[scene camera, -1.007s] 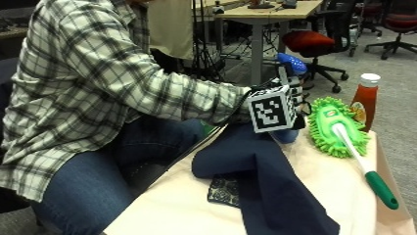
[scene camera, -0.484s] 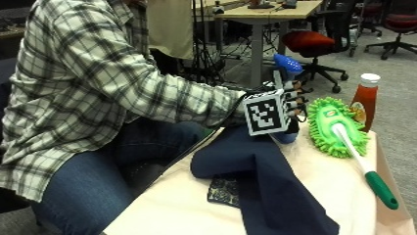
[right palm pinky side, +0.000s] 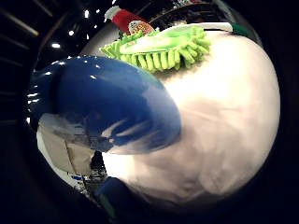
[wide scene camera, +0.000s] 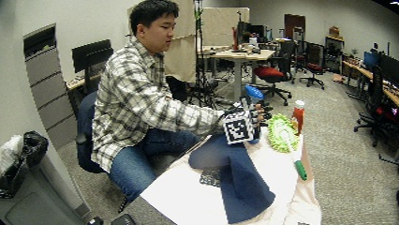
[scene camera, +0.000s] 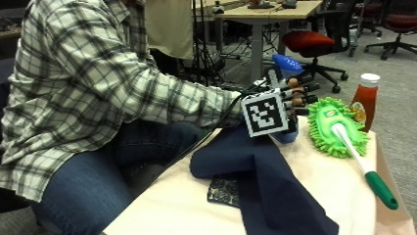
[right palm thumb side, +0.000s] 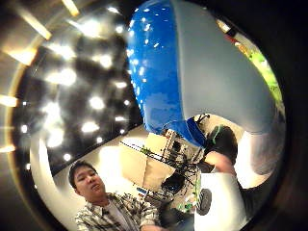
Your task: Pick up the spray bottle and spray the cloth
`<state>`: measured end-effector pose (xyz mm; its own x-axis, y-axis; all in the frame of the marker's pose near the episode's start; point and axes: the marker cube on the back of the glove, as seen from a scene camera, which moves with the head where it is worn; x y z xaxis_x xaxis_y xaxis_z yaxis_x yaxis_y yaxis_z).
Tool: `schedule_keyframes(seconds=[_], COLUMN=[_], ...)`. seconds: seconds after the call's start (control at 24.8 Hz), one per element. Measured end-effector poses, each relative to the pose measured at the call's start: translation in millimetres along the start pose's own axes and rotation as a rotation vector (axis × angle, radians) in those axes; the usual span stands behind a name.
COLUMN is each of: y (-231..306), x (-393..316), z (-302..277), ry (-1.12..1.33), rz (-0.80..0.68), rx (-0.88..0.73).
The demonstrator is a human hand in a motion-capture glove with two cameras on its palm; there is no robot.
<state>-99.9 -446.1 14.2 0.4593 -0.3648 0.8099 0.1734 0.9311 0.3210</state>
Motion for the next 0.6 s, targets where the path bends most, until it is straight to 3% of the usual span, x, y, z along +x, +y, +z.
schedule_keyframes(seconds=[0.32, 0.6], y=[13, 44], x=[-2, -23], z=[-30, -98], ry=[0.367, 0.667], rz=[0.017, -0.056], rx=[-0.088, -0.132])
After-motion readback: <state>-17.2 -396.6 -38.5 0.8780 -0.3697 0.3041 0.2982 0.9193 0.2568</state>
